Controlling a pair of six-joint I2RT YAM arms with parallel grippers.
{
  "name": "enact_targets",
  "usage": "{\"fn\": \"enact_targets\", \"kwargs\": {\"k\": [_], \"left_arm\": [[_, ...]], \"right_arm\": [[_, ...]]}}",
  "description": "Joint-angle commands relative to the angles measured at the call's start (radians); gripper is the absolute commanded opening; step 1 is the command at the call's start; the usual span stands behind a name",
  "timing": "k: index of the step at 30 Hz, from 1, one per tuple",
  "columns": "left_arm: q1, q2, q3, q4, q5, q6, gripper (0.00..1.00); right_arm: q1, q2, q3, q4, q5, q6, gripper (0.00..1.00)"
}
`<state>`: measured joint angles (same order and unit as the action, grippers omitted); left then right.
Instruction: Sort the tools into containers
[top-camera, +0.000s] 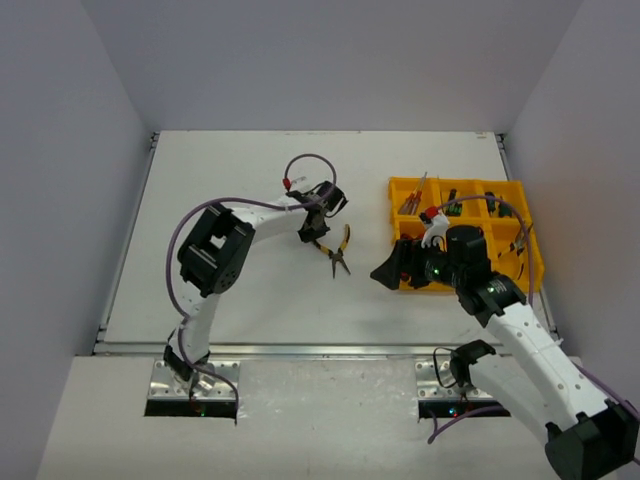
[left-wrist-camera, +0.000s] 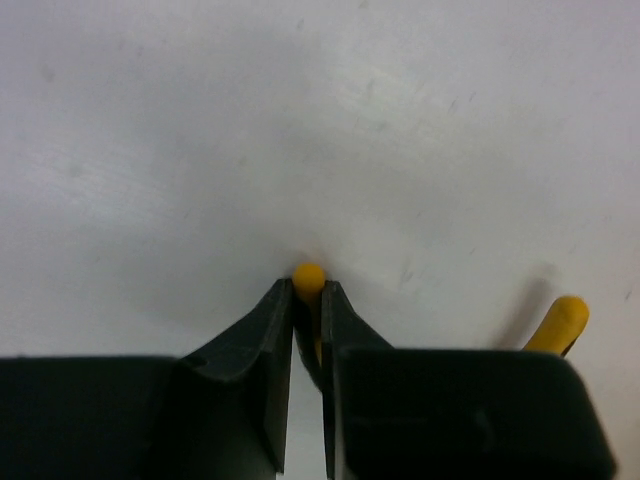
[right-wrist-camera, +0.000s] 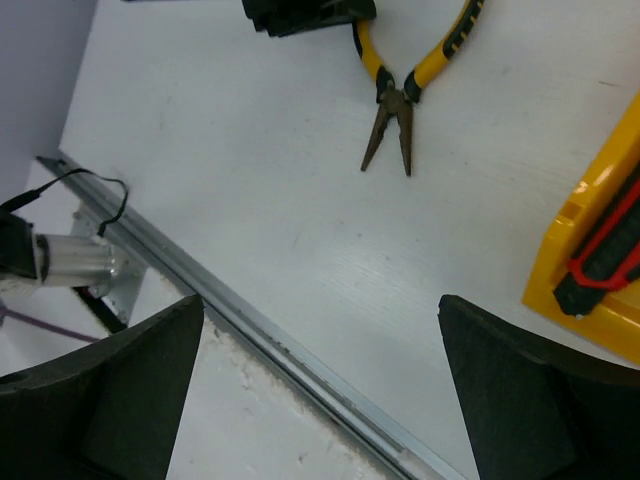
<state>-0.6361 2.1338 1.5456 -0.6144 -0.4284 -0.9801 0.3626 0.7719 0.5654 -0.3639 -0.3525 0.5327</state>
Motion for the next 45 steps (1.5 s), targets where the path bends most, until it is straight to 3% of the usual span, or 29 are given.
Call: {"fn": "enact_targets", "kwargs": {"k": [1, 7, 10, 18, 23, 29, 32, 33, 34, 35, 36, 37, 42, 45], "left_arm": [[-0.007, -0.287, -0.247, 0.251, 0.039, 0.17, 0.0], [-0.007, -0.715, -0.625, 0.537, 0.146, 0.276, 0.0], [-0.005, -0.869, -0.738, 0.575, 0.23, 0.285, 0.0], [-0.007, -1.068, -0.87, 0.65, 0.395, 0.254, 0.0], [-0.007, -1.075, -0.856, 0.644, 0.486, 0.25, 0.0], [-0.008, -1.071, -0.857, 0.655, 0.541, 0.25, 0.0], [-0.008, -1.052, -0.845, 0.662, 0.562, 0.258, 0.0], [-0.008, -1.049, -0.843, 0.66, 0.563, 0.261, 0.0], [-0.008, -1.045, -0.83, 0.639, 0.547, 0.267, 0.23], [-0.008, -1.038, -0.809, 0.606, 0.521, 0.277, 0.64], [-0.008, -1.038, -0.779, 0.536, 0.495, 0.287, 0.9], [-0.008, -1.044, -0.745, 0.471, 0.445, 0.299, 1.0], [-0.008, -1.107, -0.602, 0.145, 0.091, 0.344, 1.0], [-0.008, -1.186, -0.573, 0.057, 0.0, 0.385, 1.0]], "right_arm": [[-0.001, 0.044, -0.017, 0.195, -0.244, 0.056, 0.99], [0.02, 0.259, -0.068, 0.48, -0.353, 0.188, 0.99], [0.084, 0.364, -0.061, 0.596, -0.364, 0.238, 0.99], [0.24, 0.472, -0.003, 0.806, -0.273, 0.27, 0.94], [0.256, 0.492, 0.025, 0.796, -0.237, 0.21, 0.88], [0.259, 0.503, 0.042, 0.77, -0.209, 0.152, 0.59], [0.259, 0.509, 0.051, 0.765, -0.213, 0.137, 0.08], [0.259, 0.505, 0.052, 0.76, -0.207, 0.135, 0.0], [0.258, 0.495, 0.054, 0.734, -0.189, 0.127, 0.0], [0.257, 0.482, 0.056, 0.696, -0.165, 0.114, 0.0], [0.254, 0.459, 0.06, 0.627, -0.108, 0.097, 0.0], [0.239, 0.433, 0.068, 0.556, -0.037, 0.084, 0.0], [0.069, 0.22, 0.117, 0.17, 0.284, 0.043, 0.0], [-0.093, 0.123, 0.164, 0.014, 0.451, -0.01, 0.0]]}}
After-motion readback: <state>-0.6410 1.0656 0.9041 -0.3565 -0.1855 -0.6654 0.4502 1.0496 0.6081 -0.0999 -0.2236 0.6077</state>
